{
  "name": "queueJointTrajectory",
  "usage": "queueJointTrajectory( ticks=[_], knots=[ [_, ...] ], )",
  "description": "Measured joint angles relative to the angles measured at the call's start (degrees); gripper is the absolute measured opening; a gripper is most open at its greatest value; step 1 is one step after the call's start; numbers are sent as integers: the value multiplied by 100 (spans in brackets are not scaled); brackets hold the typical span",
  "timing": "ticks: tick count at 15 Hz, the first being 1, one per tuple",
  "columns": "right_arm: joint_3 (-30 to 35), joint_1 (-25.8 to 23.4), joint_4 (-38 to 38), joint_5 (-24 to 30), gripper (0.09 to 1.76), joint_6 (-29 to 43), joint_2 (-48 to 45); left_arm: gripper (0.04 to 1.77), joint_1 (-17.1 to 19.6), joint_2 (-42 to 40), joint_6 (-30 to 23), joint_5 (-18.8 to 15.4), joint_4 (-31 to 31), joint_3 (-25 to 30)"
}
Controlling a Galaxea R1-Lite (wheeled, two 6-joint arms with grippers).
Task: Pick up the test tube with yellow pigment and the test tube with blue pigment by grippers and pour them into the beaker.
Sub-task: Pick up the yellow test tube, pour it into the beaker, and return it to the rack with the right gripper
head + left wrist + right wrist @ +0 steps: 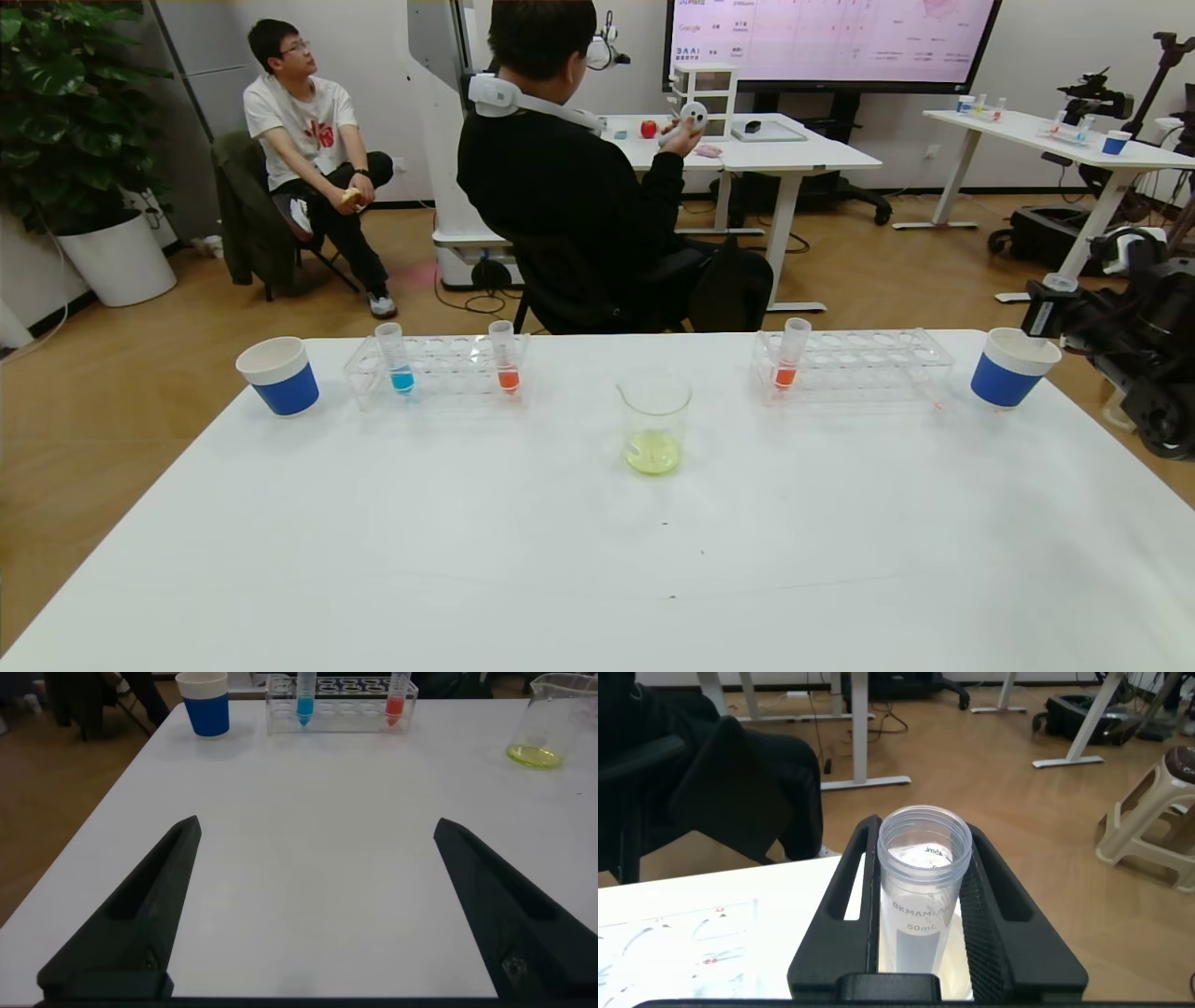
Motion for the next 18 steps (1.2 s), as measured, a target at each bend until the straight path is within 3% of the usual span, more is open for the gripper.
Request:
queueJointTrajectory(
  ticks=[9,10,12,13,14,18],
  knots=[
    [-48,-13,-22,-6,54,20,383,174,0,0,-2,2,-2,0],
    [-48,-18,-28,-11,68,16,389,174,0,0,-2,2,-2,0],
    [-63,-9,-118,-6,137,18,391,174,0,0,0,2,-2,0],
    [-61,0,-293,-5,162,16,394,174,0,0,-2,0,-2,0],
    [-52,13,-482,-5,174,13,405,174,0,0,-2,2,-2,0],
    [-59,245,-542,-13,174,16,422,174,0,0,0,2,-5,0]
  ],
)
